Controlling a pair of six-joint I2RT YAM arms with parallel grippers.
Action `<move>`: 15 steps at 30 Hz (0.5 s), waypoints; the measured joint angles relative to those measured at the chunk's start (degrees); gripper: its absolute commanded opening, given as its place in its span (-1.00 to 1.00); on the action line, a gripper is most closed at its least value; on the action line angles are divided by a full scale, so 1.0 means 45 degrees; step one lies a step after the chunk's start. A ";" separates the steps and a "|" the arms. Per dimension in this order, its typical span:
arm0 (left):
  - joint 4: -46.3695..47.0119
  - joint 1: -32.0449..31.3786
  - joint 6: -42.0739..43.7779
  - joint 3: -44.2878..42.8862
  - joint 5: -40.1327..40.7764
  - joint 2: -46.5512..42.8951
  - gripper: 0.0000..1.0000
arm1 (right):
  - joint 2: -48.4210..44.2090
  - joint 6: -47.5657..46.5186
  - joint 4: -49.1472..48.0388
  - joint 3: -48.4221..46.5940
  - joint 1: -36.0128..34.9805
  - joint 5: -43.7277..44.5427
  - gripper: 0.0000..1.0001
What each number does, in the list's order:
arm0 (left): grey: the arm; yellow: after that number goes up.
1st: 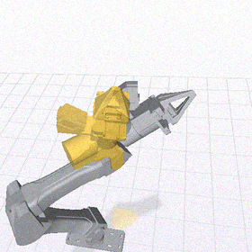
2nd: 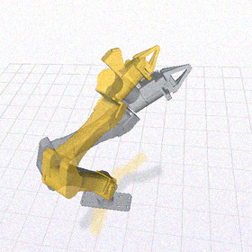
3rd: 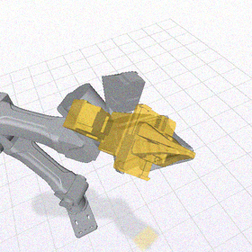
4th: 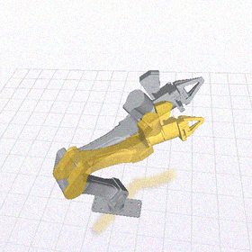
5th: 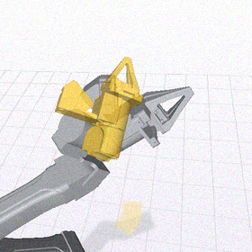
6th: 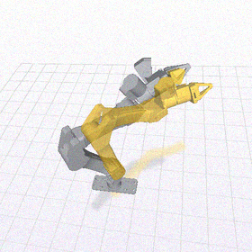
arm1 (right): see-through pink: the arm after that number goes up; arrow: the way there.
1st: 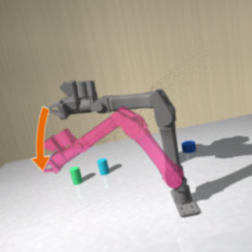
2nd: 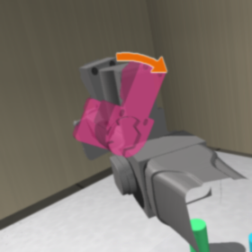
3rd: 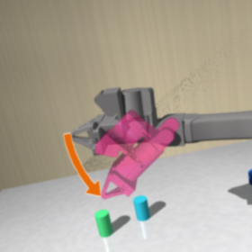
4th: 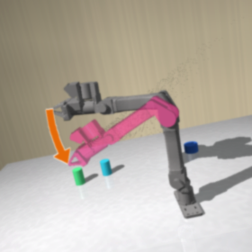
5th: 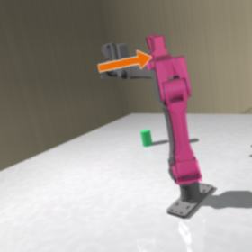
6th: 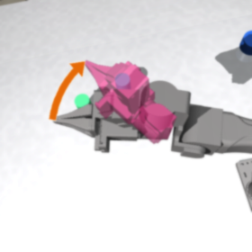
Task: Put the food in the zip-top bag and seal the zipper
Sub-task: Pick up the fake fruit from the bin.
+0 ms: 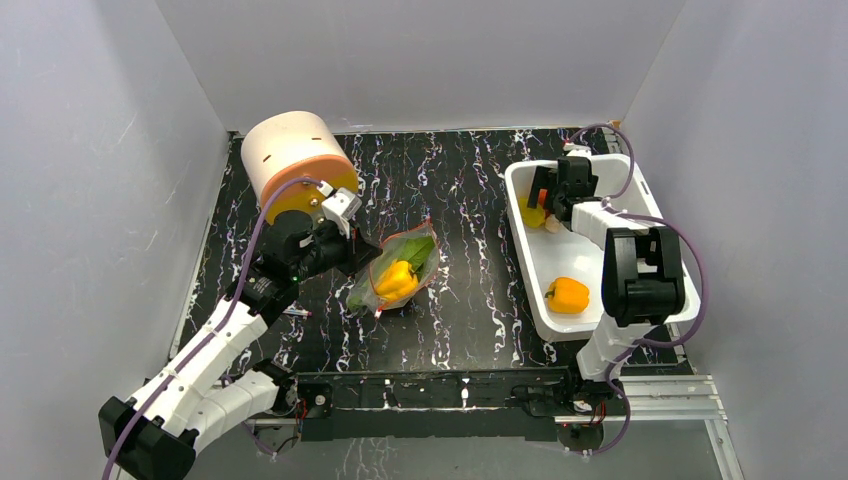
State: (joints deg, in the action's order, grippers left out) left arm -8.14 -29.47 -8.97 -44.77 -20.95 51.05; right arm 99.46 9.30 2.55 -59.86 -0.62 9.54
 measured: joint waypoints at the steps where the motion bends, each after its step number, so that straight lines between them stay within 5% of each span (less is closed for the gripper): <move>1: -0.0005 0.0000 0.0000 0.0005 0.0000 -0.0005 -1.00 | 0.0112 0.0005 -0.0160 -0.0083 0.0000 0.0029 0.79; 15: 0.0029 0.0000 0.0083 0.0126 0.0117 -0.0049 -1.00 | 0.1229 0.0000 -0.1394 -0.0267 0.0369 0.0121 0.40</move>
State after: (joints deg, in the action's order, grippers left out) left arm -8.01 -29.47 -8.60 -44.21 -20.43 50.83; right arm 104.99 9.30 -3.73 -61.06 1.04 10.09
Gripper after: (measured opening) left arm 0.010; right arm 0.767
